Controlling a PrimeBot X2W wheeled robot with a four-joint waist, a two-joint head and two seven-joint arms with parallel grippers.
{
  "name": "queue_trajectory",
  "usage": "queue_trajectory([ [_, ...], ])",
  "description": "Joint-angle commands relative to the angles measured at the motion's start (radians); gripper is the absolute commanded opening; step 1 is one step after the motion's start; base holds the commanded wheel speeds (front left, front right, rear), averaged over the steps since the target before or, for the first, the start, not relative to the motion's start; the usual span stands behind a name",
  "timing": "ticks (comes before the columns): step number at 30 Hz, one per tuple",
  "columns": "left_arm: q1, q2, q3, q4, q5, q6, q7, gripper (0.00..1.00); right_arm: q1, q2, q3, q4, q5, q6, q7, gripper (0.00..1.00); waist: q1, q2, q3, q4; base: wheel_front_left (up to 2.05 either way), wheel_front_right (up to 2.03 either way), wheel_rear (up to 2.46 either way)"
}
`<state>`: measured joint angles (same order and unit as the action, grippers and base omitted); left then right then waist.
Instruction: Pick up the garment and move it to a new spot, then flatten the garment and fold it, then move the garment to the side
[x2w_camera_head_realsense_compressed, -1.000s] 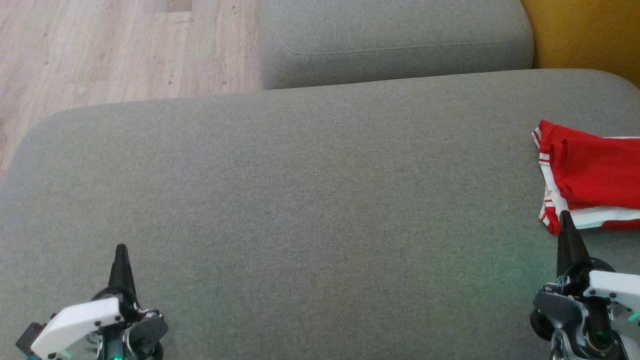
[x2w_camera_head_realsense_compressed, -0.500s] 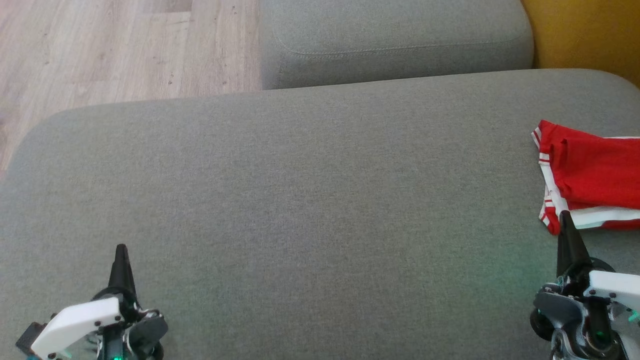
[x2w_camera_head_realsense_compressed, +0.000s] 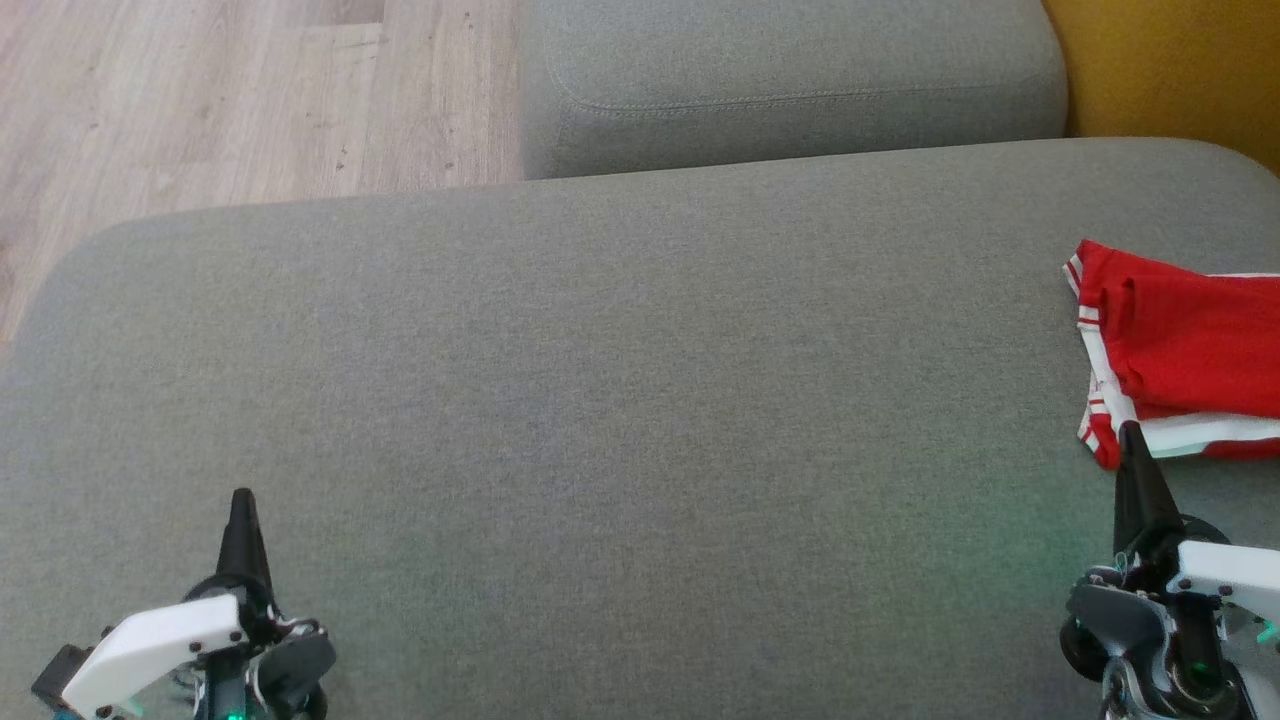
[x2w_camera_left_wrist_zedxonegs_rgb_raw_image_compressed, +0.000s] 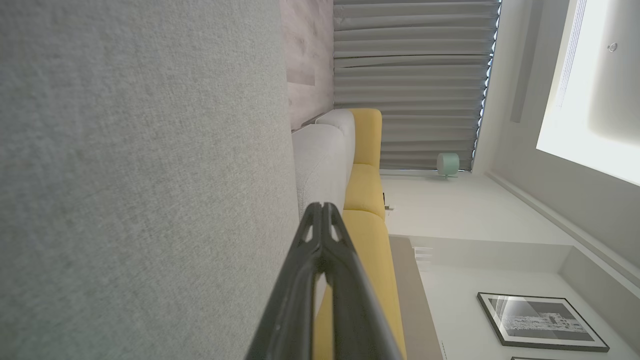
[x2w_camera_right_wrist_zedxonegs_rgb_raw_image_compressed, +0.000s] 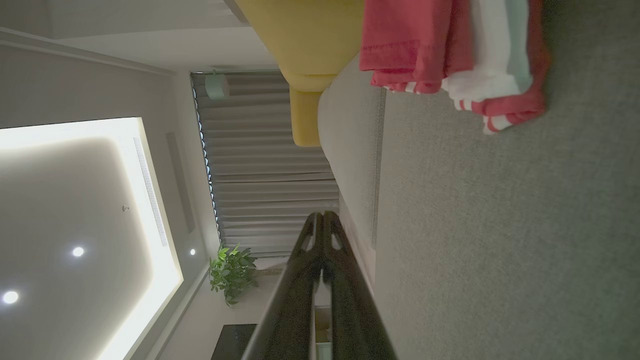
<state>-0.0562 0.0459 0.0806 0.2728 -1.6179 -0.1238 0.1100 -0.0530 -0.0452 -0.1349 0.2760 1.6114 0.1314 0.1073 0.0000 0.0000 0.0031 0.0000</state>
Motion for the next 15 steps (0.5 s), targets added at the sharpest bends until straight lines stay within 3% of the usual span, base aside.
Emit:
queue_trajectory([
  [1, -0.052, 0.004, 0.033, -0.028, 0.009, -0.007, 0.003, 0.0, -0.055, -0.005, 0.021, -0.031, -0.002, -0.001, 0.006, 0.0, 0.0, 0.0, 0.0, 0.0, 0.0, 0.0, 0.0],
  [15, -0.052, 0.004, 0.033, -0.028, 0.009, -0.007, 0.003, 0.0, -0.055, -0.005, 0.021, -0.031, -0.002, -0.001, 0.006, 0.0, 0.0, 0.0, 0.0, 0.0, 0.0, 0.0, 0.0],
])
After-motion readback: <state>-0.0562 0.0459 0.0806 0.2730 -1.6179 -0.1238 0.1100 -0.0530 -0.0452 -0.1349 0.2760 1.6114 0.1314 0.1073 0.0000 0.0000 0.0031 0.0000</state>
